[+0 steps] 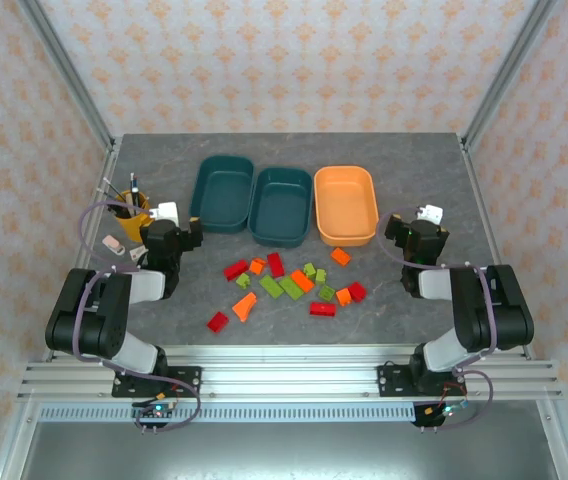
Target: Sort the legos into containers by color
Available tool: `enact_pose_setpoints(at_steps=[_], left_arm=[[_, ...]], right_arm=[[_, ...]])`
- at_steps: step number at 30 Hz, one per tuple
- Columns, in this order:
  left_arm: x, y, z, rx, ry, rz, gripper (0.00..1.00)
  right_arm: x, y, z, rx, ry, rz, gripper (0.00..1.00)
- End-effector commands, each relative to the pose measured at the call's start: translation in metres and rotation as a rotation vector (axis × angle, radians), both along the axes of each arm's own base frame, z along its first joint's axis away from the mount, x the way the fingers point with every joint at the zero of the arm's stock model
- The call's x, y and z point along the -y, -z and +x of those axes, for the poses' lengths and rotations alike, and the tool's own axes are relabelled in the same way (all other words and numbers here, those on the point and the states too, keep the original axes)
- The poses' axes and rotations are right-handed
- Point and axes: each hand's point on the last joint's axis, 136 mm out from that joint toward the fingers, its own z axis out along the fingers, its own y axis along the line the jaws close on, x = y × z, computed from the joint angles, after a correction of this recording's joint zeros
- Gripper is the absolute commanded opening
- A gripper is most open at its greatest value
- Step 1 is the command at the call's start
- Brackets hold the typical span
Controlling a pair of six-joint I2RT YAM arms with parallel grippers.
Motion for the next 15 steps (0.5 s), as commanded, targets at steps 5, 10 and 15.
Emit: enact_pose_setpoints(at_steps=[5, 10, 15], left_arm=[[-0.0029, -0.0095, 0.0032, 0.034, -0.016, 0.026, 1.00], [-0.0028, -0.0094, 0.0032, 0.034, -0.016, 0.026, 1.00], [-0.0025, -0.0102, 0.0034, 0.038, -0.014, 0.027, 1.00]], right_arm=[[0.0014, -0.0045, 0.0035, 0.011, 0.005, -0.003, 0.99], [0.0012, -0.0045, 0.0036, 0.011, 0.004, -0.002, 0.99], [0.0014, -0.0047, 0.0038, 0.012, 0.005, -0.003, 0.99]])
